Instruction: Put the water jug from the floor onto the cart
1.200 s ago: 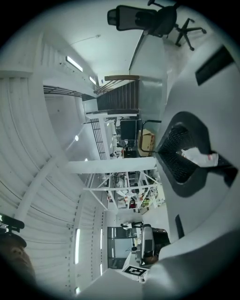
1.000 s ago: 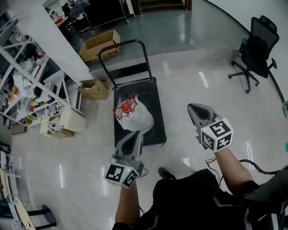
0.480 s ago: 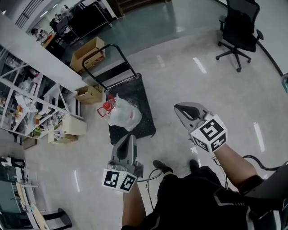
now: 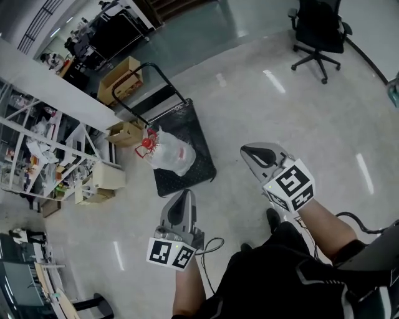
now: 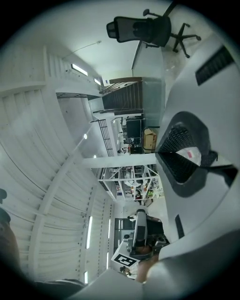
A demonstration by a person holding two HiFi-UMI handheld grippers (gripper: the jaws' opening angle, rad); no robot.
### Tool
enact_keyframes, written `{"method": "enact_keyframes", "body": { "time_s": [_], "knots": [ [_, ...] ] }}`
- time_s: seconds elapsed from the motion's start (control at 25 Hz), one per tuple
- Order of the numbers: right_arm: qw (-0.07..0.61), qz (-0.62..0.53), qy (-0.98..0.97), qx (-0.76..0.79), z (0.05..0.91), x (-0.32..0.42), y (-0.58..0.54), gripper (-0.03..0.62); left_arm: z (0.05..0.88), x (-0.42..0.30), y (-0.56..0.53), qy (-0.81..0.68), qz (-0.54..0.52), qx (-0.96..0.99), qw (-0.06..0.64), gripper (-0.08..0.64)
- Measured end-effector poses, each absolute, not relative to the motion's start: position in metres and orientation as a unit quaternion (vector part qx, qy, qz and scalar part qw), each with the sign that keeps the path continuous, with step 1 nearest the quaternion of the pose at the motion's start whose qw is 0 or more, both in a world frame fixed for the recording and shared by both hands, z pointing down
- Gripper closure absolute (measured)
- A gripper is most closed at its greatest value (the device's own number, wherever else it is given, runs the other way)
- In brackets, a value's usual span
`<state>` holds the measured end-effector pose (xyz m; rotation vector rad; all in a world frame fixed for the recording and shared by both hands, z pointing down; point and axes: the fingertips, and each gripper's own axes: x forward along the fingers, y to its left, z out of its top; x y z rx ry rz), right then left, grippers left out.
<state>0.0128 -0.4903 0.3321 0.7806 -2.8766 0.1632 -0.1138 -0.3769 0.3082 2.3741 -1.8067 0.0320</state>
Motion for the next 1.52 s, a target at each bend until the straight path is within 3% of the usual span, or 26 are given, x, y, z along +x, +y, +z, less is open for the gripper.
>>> {"method": "enact_keyframes", "body": {
  "time_s": [0.72, 1.08, 1.52],
  "knots": [
    [0.114, 0.04, -0.94, 0.321, 0.339, 0.018, -0.236, 0.591, 0.336, -0.126, -0.161, -0.527, -0.025, 0.845, 0.088, 0.569],
    [0.094, 0.028, -0.939, 0.33, 0.317, 0.078, -0.159, 0.591, 0.312, -0.051, -0.083, -0.51, -0.023, 0.857, 0.072, 0.569],
    [0.081, 0.043, -0.942, 0.323, 0.318, 0.237, -0.057, 0.591, 0.298, 0.106, 0.021, -0.517, 0.005, 0.853, 0.074, 0.569]
  ]
}}
